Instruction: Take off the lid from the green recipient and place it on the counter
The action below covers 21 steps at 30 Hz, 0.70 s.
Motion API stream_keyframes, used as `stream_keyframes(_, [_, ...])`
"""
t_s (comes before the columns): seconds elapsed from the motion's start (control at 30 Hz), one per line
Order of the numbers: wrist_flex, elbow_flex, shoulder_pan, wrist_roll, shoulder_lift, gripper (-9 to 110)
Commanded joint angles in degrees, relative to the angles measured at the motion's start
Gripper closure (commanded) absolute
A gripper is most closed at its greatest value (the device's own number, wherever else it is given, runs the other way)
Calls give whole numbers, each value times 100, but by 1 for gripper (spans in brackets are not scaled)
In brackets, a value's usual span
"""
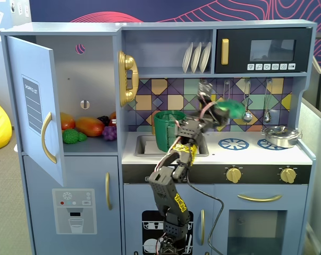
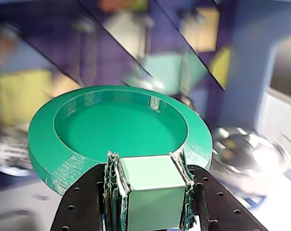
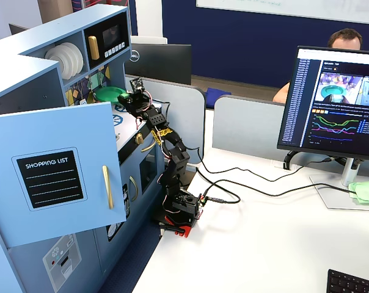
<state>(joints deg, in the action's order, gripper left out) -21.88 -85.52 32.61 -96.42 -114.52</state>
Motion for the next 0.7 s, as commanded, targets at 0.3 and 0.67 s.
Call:
stream_keyframes(0.3, [2276,-1705,255,-439,615,101])
stream_keyframes(0.67, [2531,-2329,220,-642,703,101])
